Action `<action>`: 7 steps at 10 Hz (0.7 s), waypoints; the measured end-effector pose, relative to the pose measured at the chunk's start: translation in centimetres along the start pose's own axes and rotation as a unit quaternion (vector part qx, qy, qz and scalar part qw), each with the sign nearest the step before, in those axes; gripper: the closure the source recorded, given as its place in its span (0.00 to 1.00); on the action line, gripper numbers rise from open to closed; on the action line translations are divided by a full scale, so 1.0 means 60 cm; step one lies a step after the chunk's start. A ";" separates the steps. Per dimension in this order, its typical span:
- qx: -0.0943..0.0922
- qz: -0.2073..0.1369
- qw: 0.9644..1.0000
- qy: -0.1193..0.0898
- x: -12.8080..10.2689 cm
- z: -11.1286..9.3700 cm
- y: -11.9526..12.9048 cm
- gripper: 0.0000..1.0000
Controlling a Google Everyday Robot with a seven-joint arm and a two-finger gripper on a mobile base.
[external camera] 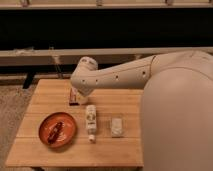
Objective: Pick up the ceramic cup
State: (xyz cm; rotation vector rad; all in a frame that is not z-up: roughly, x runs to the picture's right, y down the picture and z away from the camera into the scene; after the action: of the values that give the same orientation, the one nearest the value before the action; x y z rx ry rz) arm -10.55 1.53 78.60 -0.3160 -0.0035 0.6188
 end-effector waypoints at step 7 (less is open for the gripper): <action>-0.034 -0.066 0.997 -0.014 -0.049 0.020 0.042 0.20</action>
State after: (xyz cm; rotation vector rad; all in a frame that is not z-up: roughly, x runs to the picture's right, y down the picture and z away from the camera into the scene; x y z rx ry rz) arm -14.49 2.17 79.26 -0.3711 -0.0712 0.4934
